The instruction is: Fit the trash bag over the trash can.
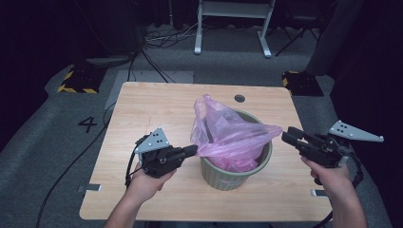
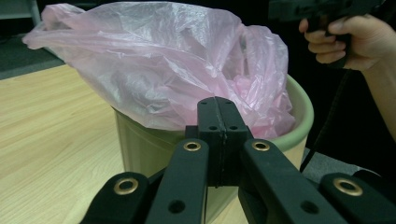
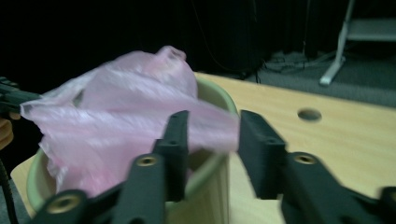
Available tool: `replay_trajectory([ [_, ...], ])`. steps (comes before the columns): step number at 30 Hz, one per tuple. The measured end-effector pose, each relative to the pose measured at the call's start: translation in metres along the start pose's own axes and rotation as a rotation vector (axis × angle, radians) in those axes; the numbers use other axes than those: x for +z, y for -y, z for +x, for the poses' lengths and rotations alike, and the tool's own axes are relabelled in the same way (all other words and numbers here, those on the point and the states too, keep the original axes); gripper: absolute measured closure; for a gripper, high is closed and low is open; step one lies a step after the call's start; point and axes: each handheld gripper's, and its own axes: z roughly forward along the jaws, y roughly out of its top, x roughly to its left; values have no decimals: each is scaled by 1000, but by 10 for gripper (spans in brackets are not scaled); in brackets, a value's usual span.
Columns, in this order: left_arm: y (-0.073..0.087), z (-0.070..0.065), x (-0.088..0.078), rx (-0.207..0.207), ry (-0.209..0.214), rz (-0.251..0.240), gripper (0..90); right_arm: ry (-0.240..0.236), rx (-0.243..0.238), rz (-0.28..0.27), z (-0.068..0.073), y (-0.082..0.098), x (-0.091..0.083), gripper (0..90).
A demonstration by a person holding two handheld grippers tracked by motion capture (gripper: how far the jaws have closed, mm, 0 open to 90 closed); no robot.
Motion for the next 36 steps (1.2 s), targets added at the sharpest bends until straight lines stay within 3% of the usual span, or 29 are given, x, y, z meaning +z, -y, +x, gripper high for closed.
replay_trajectory([
  [1,0,0,0,0,0,0,900,0,0,0,0,0,0,516],
  [2,0,0,1,3,-1,5,900,-2,-15,-11,3,-4,4,442],
  [3,0,1,2,1,-1,7,900,-19,-28,-7,5,-9,8,439],
  [4,-1,-1,4,2,8,11,900,-44,-60,14,9,-17,20,374],
  [5,-1,-1,4,2,8,11,900,-44,-60,14,9,-17,20,374],
  [6,-1,-3,5,12,11,18,900,-70,-89,70,13,-25,36,338],
  [9,-2,-5,6,17,18,20,900,-70,-145,143,17,-34,60,341],
  [11,-2,-6,7,17,22,20,900,-80,-150,169,17,-36,67,355],
  [13,-2,-5,7,15,24,19,900,-102,-164,234,19,-37,79,408],
  [14,-2,-5,7,13,25,20,900,-97,-181,260,20,-36,83,488],
  [15,-2,-5,7,3,36,14,900,-124,-192,298,22,-32,87,680],
  [16,-2,-5,7,3,36,14,900,-124,-192,298,22,-32,87,680],
  [18,0,-7,3,5,35,9,900,-98,-196,320,25,-29,84,900],
  [21,2,-7,-3,6,25,1,900,-85,-178,319,22,-29,78,900],
  [22,5,-5,-10,-6,26,-3,900,-43,-175,306,18,-29,70,900],
  [30,26,3,-25,-57,14,16,900,58,-129,294,-3,-18,31,900],
  [36,38,11,-27,-89,0,36,900,73,-70,296,-18,0,18,900],
])
